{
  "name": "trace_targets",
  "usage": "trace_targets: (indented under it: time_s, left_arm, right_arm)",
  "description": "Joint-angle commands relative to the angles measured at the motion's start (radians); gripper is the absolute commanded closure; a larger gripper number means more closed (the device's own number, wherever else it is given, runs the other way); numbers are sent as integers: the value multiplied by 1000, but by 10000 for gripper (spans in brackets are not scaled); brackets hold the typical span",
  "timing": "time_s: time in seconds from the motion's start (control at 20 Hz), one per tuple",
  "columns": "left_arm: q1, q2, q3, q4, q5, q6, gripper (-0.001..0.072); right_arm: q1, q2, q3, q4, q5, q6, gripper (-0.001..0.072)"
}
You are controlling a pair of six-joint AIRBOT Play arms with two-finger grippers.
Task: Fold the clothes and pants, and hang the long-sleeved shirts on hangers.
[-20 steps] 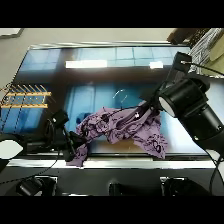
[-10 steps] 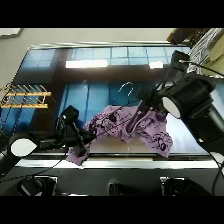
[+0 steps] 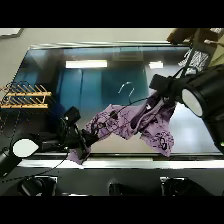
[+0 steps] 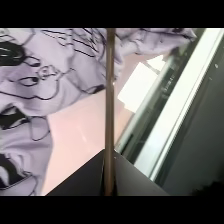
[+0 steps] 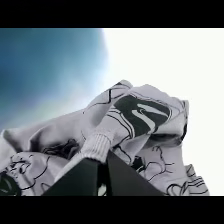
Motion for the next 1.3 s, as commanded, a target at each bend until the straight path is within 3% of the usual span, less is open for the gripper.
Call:
trace_targets:
  time_s: [0.0,0.15,0.3,1.1,1.25]
  left_arm:
    - [-48,0,1,-10,-8,34,681]
    - [-60,-1,0,-10,48,42,680]
    - [-59,-6,0,-11,135,87,680]
    - [-59,-73,0,-100,141,128,679]
    - [-64,-74,0,-182,141,194,679]
  right_arm:
    - [0,-29,14,-43,25,-57,674]
    - [2,-39,16,74,-22,-65,674]
    - [59,-40,17,85,-11,-92,674]
    - [94,92,53,27,127,-103,674]
    - [94,65,53,27,124,-123,674]
